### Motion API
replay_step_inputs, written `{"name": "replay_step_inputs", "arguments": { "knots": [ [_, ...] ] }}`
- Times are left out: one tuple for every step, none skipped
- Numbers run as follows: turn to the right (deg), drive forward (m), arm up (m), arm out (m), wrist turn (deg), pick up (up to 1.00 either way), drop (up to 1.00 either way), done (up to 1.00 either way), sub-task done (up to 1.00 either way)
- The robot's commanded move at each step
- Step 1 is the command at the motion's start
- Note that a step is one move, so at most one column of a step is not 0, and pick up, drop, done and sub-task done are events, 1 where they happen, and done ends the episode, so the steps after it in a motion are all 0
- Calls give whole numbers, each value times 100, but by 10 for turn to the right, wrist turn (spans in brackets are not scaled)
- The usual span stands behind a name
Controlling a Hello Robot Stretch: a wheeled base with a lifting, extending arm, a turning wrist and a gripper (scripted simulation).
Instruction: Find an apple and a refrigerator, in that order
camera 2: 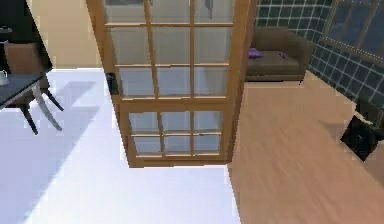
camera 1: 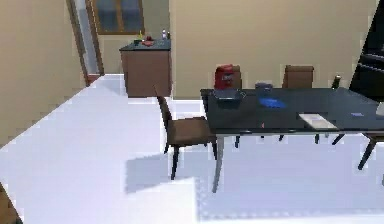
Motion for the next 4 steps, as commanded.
{"name": "replay_step_inputs", "arguments": {
  "knots": [
    [0, 70, 0, 0, 0, 0, 0, 0, 0],
    [-450, 0, 0, 0, 0, 0, 0, 0, 0],
    [-120, 0, 0, 0, 0, 0, 0, 0, 0],
    [0, 100, 0, 0, 0, 0, 0, 0, 0]
  ]
}}
